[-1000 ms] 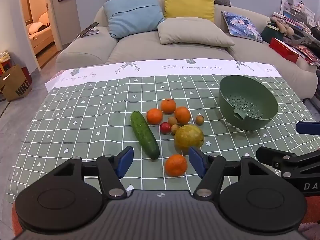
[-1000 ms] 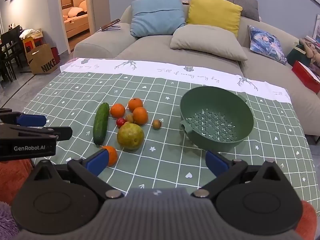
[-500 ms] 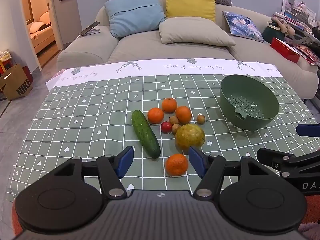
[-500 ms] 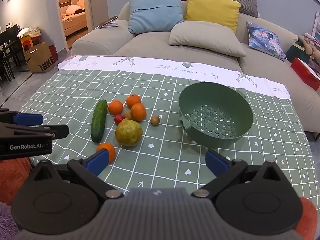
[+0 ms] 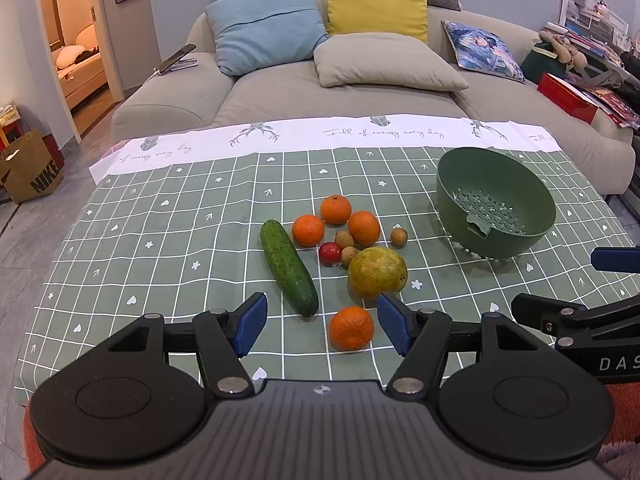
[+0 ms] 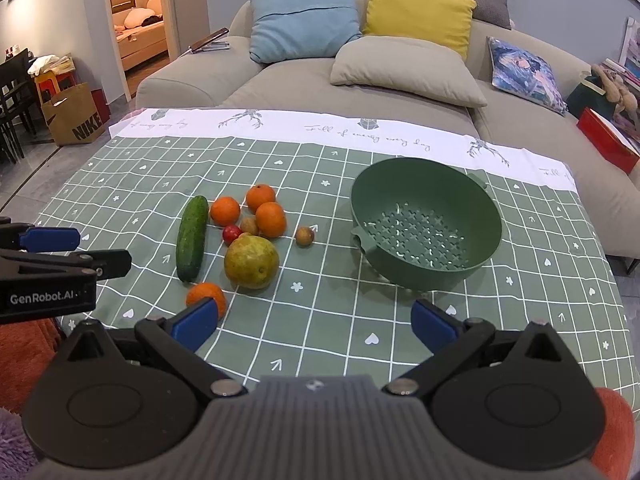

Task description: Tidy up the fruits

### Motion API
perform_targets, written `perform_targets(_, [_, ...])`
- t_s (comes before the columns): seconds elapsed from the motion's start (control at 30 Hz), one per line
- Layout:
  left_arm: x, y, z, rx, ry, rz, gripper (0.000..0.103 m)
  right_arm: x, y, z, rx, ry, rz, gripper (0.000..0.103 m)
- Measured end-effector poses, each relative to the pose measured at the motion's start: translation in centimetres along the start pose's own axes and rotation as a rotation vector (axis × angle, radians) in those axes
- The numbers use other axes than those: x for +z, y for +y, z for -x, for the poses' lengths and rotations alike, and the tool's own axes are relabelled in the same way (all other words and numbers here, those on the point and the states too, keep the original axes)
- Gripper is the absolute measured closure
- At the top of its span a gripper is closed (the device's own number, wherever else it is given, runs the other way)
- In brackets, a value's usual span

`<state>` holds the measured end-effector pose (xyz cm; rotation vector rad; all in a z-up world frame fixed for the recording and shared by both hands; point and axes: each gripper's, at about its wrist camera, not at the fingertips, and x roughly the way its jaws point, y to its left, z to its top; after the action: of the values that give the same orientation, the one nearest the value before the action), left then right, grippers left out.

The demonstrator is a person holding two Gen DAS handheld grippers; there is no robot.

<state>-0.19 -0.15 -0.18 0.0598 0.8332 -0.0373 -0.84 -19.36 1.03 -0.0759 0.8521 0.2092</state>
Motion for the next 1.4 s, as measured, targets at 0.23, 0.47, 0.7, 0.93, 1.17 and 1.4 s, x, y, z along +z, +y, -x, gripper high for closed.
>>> perform_targets(0.23, [-0.01, 0.00, -0.01, 0.000, 0.000, 0.001, 0.028, 0.08, 0.05, -0.23, -0.005, 0.008, -0.004, 0.005])
perform_targets(0.47, [0.00, 0.00, -0.02, 0.000, 0.000, 0.001, 0.028, 0.08, 0.05, -0.36, -0.009, 0.014, -0.005, 0.005])
perform_targets(0.7, [0.02, 0.00, -0.03, 0.000, 0.001, 0.000, 0.028, -0.02, 0.00, -0.37, -0.010, 0.017, -0.006, 0.005])
perform_targets(0.93, [0.03, 0.00, -0.04, 0.000, 0.001, 0.000, 0.028, -0.12, -0.14, -0.51, -0.013, 0.023, -0.010, 0.005])
perform_targets(1.17, [0.04, -0.01, -0.05, 0.001, 0.002, 0.000, 0.028, -0.05, -0.13, -0.58, -0.018, 0.030, -0.012, 0.005])
perform_targets(1.4, [0.06, -0.02, -0.05, 0.000, 0.002, 0.000, 0.028, -0.07, -0.15, -0.60, -0.019, 0.032, -0.014, 0.005])
